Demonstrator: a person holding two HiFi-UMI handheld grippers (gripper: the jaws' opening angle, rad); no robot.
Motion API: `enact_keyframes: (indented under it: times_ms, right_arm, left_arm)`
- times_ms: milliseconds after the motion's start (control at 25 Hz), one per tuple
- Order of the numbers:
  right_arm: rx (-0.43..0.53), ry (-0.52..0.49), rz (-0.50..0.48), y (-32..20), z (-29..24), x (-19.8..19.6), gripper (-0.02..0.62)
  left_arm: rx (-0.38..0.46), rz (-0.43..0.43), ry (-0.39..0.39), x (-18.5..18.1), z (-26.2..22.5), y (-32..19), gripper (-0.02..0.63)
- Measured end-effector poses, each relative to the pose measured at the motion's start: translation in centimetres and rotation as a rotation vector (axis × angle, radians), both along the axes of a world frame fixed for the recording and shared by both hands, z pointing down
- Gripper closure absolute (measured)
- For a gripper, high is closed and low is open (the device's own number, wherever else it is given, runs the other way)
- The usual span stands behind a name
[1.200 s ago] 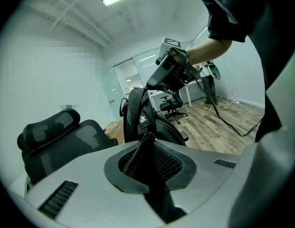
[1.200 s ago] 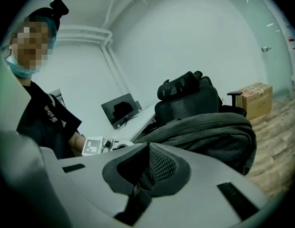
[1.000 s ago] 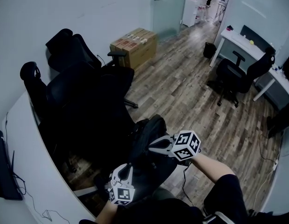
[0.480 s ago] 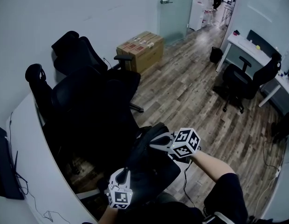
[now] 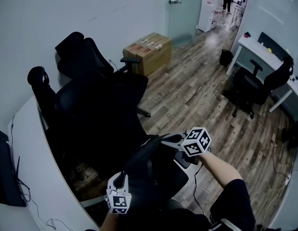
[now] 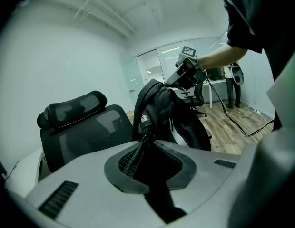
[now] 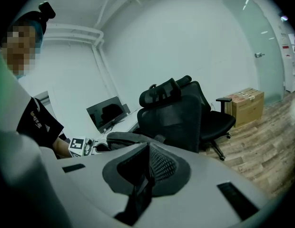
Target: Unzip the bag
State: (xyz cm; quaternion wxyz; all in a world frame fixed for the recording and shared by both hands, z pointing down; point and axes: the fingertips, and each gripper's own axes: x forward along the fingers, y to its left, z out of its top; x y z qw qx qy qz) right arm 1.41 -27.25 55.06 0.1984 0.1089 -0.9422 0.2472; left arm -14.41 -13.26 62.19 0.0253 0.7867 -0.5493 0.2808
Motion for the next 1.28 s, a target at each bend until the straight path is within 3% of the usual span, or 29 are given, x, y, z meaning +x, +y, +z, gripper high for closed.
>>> enact_keyframes:
  times_ms: [560,1280]
  right_arm:
    - [-0.084,-0.005,0.255,-4.0,2.6,5.9,0.548]
    - [-0.232,-0.075,0.559,-3.9,8.7,12.5,0.548]
  left_arm:
    - [-0.006,-0.019,0.021,-0.9,-0.2,-2.7,0.552]
    - [-0.003,0.028,0.015,1.0,0.1,-3.1,0.552]
